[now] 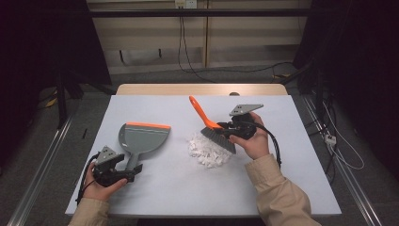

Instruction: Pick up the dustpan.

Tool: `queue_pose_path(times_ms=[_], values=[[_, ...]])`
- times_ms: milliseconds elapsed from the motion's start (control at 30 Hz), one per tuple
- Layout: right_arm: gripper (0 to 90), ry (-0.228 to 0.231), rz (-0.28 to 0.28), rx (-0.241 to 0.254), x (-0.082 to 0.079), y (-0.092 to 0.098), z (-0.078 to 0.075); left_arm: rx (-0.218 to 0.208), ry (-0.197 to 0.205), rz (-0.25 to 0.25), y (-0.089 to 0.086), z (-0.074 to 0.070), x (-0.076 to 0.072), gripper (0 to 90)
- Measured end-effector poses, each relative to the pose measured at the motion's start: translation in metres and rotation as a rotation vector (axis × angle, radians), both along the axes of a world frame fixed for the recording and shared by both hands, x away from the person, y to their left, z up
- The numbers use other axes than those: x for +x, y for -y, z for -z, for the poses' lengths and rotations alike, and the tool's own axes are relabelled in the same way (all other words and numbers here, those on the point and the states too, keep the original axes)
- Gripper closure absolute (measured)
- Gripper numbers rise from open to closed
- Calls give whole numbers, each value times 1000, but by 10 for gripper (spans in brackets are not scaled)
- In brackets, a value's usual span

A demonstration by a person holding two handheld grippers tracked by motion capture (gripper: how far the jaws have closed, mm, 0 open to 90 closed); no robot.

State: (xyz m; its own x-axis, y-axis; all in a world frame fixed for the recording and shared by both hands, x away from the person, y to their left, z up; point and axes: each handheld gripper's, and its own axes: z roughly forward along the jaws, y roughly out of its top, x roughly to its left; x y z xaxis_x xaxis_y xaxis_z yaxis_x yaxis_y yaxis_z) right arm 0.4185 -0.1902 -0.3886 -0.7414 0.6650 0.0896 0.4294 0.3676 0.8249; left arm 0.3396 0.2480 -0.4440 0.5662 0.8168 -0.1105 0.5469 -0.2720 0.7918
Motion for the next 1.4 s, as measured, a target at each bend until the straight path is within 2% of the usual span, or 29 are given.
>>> queue_pose_path(times_ms=[67, 133, 233, 267, 333, 400, 467, 500, 600, 700, 800, 833, 967, 1033, 1133, 1233, 1333, 1400], values=[[720, 1, 11, 3, 0, 2, 0, 17, -12, -23, -4, 1, 1, 214], [720, 1, 14, 11, 0, 4, 0, 4, -30, -49, -8, 3, 3, 244], [720, 6, 23, 2, 0, 5, 1, 26, -18, -69, -16, 0, 4, 377], [719, 1, 24, 6, 0, 6, 1, 38, -14, -84, -18, -1, 5, 388], [719, 1, 26, 9, 0, 6, 1, 8, -4, -61, -18, -3, 9, 390], [719, 1, 26, 9, 0, 6, 1, 35, -7, -22, -12, -5, 13, 385], [719, 4, 27, 10, 0, 6, 1, 70, -21, -7, -3, -6, 17, 389], [719, 3, 25, 14, 0, 6, 1, 72, -35, -2, 2, -5, 21, 404], [719, 6, 28, 9, -1, 6, 1, 93, -60, -14, 9, -2, 27, 428], [719, 7, 30, 13, -1, 7, 1, 131, -83, -21, 13, 2, 31, 456], [719, 4, 33, 6, -1, 7, 3, 163, -85, -44, 13, 4, 33, 565], [719, 4, 34, 5, -1, 6, 3, 162, -77, -47, 11, 3, 33, 616], [719, 3, 42, 14, 0, 8, 4, 155, -73, -28, 6, 2, 31, 624], [719, 5, 55, 17, 0, 9, 3, 144, -58, -19, 2, -2, 28, 625], [719, 7, 65, 24, 0, 10, 3, 138, -50, 57, -2, -14, 18, 625], [720, 11, 77, 13, 0, 9, 3, 130, -63, 142, -2, -21, 7, 625], [720, 8, 86, 20, 2, 7, 4, 132, -79, 215, 2, -22, -2, 625], [719, 6, 98, 25, 2, 7, 4, 149, -90, 270, 8, -22, -6, 625]])
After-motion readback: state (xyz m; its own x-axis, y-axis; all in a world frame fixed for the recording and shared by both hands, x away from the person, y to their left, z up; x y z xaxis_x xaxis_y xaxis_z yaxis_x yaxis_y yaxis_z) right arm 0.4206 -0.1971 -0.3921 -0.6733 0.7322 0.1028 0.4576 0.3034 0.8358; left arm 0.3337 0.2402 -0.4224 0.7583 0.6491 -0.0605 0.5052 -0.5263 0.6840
